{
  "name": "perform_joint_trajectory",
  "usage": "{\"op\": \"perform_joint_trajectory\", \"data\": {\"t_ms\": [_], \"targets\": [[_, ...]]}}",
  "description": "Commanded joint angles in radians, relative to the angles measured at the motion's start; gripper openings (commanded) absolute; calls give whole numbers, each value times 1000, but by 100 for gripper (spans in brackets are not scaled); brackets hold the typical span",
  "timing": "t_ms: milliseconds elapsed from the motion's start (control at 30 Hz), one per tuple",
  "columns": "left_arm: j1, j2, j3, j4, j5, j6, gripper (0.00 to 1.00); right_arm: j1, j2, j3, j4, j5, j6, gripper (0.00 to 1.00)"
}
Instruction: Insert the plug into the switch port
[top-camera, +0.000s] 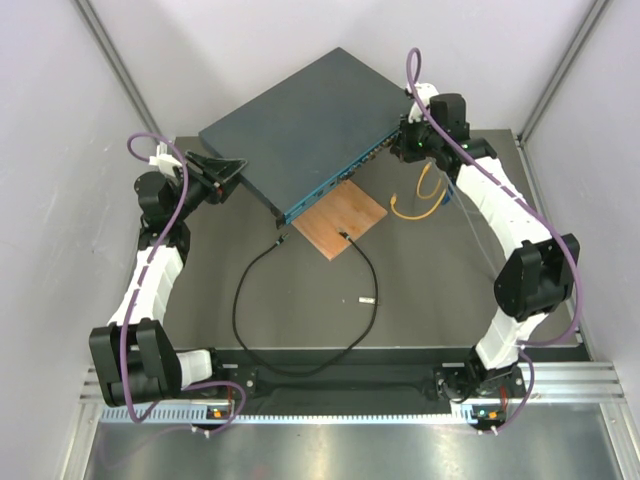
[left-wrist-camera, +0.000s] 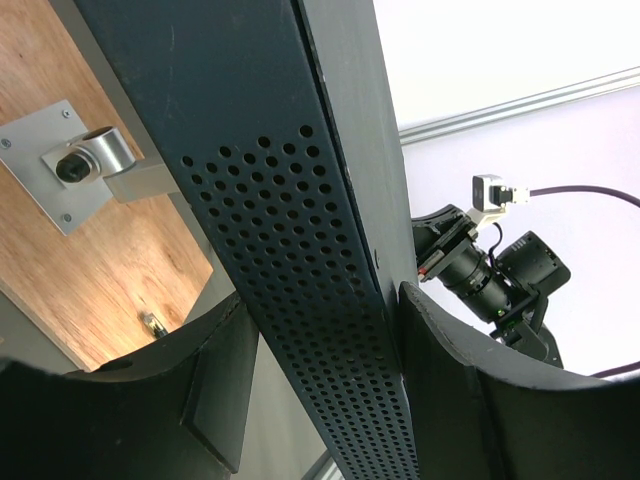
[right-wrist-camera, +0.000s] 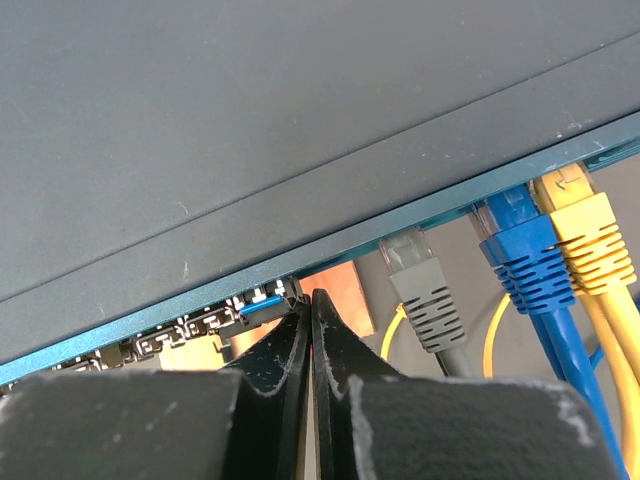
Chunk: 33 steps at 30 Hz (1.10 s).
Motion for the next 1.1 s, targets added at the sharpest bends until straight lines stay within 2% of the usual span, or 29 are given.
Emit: {"op": "perform_joint_trajectory", "data": {"t_ms": [0, 100, 200, 233, 300, 333, 400, 433, 467, 567, 600, 633, 667, 767, 933, 1067], "targets": [[-17, 5, -9, 10, -20, 110, 0, 123, 8, 103, 379, -165, 30, 1], [-17, 6, 22, -11, -25, 127, 0, 100, -69, 29, 310, -194, -65, 6], [-13, 11, 42, -14, -26, 130, 3, 56, -176, -95, 235, -254, -164, 18], [-14, 12, 45, -8, -26, 129, 4, 38, -202, -126, 208, -270, -191, 27], [-14, 15, 50, 2, -28, 118, 7, 19, -279, -202, 159, -313, -238, 36], [-11, 20, 57, 10, -28, 117, 8, 11, -302, -227, 106, -362, -280, 45], [-11, 24, 76, 10, -29, 120, 16, 8, -365, -293, 44, -415, -362, 53], [-6, 24, 83, 9, -29, 124, 17, 8, -383, -314, -20, -435, -401, 60], [-6, 27, 90, 4, -29, 132, 24, 10, -399, -354, -52, -444, -428, 61], [4, 27, 111, -5, -25, 133, 36, 14, -443, -429, -157, -490, -540, 61], [6, 24, 117, -7, -23, 133, 46, 21, -453, -446, -178, -492, -592, 58], [13, 21, 120, -7, -20, 132, 50, 42, -456, -460, -209, -489, -625, 57], [17, 17, 122, -7, -20, 126, 54, 62, -459, -488, -255, -478, -655, 56], [35, 5, 129, -7, -20, 118, 72, 171, -473, -570, -246, -374, -712, 50], [73, -28, 126, 15, -18, 97, 77, 358, -437, -678, -142, -190, -696, 45], [90, -57, 116, 21, -25, 90, 78, 427, -356, -715, -79, -131, -690, 42]]}}
